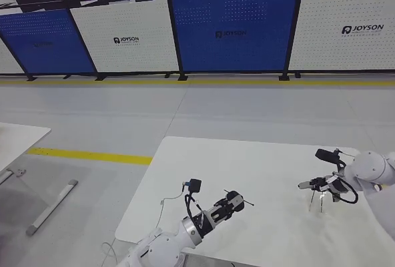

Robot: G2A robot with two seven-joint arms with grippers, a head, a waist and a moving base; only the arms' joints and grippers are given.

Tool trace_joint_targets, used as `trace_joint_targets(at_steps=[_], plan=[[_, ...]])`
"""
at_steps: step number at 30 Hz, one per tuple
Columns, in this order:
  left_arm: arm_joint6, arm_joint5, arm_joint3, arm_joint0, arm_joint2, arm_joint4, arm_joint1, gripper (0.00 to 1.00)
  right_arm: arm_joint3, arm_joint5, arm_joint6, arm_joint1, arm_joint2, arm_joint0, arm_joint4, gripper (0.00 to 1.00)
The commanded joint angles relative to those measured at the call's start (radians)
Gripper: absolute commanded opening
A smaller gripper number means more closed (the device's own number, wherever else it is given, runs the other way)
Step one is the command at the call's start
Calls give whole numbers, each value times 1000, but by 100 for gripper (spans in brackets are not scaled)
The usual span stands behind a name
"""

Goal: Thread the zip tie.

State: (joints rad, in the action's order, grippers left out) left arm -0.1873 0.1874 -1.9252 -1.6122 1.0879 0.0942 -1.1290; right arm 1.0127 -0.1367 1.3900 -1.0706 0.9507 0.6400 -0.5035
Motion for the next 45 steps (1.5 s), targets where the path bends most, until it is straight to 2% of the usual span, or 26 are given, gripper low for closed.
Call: trace_joint_targets(at_steps=[1, 8, 13, 21, 24, 40, 45], plan=[[0, 0, 0, 0, 0, 0, 0, 0, 2, 4, -16, 0, 0, 7, 1, 100], [0, 0, 0, 0, 0, 0, 0, 0, 27, 12, -70, 1, -3, 38, -10, 100], [0, 0, 0, 0, 0, 0, 0, 0, 47, 40, -110, 6, 15, 59, -4, 100], [0, 0, 0, 0, 0, 0, 0, 0, 179, 37, -130, 38, 84, 159, -18, 100], [0, 0, 0, 0, 0, 0, 0, 0, 209, 38, -130, 43, 92, 180, -27, 100], [0, 0, 0, 0, 0, 0, 0, 0, 213, 44, -142, 43, 97, 188, -15, 100], [0, 0, 0, 0, 0, 0, 0, 0, 174, 90, -153, 49, 124, 181, 3, 100]])
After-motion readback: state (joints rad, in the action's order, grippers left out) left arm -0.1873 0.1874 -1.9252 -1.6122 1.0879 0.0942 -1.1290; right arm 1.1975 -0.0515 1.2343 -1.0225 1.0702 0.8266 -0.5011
